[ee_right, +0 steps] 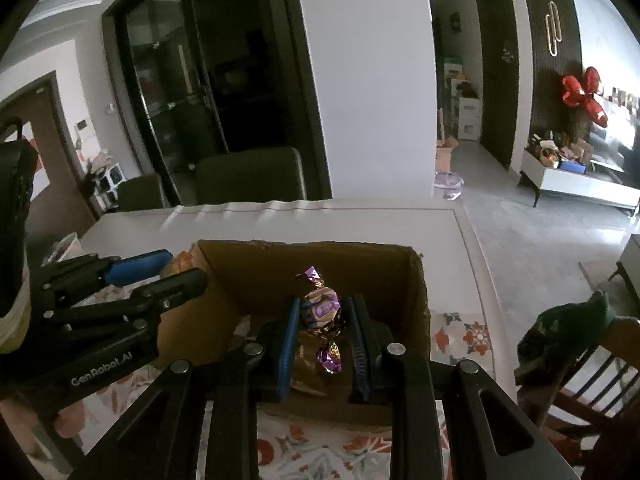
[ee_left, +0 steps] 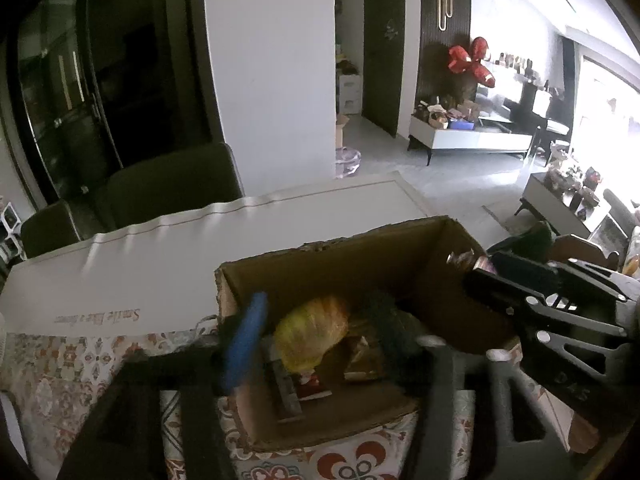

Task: Organize snacks
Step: 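Move both open tools back toward the bottle and white bar on the table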

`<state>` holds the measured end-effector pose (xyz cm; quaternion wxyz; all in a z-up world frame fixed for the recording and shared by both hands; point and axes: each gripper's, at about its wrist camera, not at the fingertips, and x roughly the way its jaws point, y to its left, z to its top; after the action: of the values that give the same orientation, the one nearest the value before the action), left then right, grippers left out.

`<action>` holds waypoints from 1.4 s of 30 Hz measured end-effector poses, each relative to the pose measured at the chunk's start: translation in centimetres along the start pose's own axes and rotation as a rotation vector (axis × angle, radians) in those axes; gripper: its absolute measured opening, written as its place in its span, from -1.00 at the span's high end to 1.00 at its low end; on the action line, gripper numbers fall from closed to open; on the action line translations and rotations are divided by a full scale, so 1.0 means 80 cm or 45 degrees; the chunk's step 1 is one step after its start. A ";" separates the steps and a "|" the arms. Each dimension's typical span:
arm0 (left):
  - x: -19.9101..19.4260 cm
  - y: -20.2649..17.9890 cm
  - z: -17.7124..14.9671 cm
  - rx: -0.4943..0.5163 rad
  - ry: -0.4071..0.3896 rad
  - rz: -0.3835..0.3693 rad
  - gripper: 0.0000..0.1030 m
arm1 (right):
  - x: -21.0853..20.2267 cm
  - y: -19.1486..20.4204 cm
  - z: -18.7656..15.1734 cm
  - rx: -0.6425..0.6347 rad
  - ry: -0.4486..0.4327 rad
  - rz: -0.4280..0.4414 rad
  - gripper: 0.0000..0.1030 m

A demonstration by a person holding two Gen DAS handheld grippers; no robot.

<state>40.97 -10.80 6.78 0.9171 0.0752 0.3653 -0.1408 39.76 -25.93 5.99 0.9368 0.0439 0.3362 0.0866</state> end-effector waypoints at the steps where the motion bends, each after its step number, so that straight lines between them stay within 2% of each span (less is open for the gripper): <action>1: -0.001 0.000 -0.001 0.001 -0.011 0.009 -0.31 | -0.001 0.000 0.000 -0.002 -0.002 -0.009 0.30; 2: -0.003 0.001 -0.002 0.006 -0.020 0.022 -0.31 | -0.003 0.001 -0.001 -0.009 -0.016 -0.022 0.17; 3: -0.007 0.000 -0.004 0.011 -0.029 0.036 -0.31 | -0.004 0.002 -0.001 -0.012 -0.021 -0.030 0.14; 9: -0.032 0.002 -0.021 0.026 -0.082 0.084 -0.32 | -0.017 0.009 -0.013 -0.029 -0.029 -0.040 0.12; 12: -0.049 0.002 -0.034 0.035 -0.111 0.086 -0.33 | -0.028 0.013 -0.022 -0.026 -0.040 -0.031 0.00; 16: -0.074 0.002 -0.054 0.065 -0.151 0.101 -0.33 | -0.043 0.020 -0.034 -0.041 -0.067 -0.021 -0.01; 23: -0.108 0.004 -0.087 0.077 -0.195 0.062 -0.33 | -0.070 0.040 -0.061 -0.057 -0.090 0.013 -0.01; 42: -0.154 0.007 -0.175 0.137 -0.249 0.101 -0.33 | -0.104 0.081 -0.144 -0.041 -0.085 0.053 -0.01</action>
<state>23.48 -4.36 5.22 0.9478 0.1247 0.2627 -0.1306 25.25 -20.93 3.25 0.9460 0.0387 0.3025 0.1101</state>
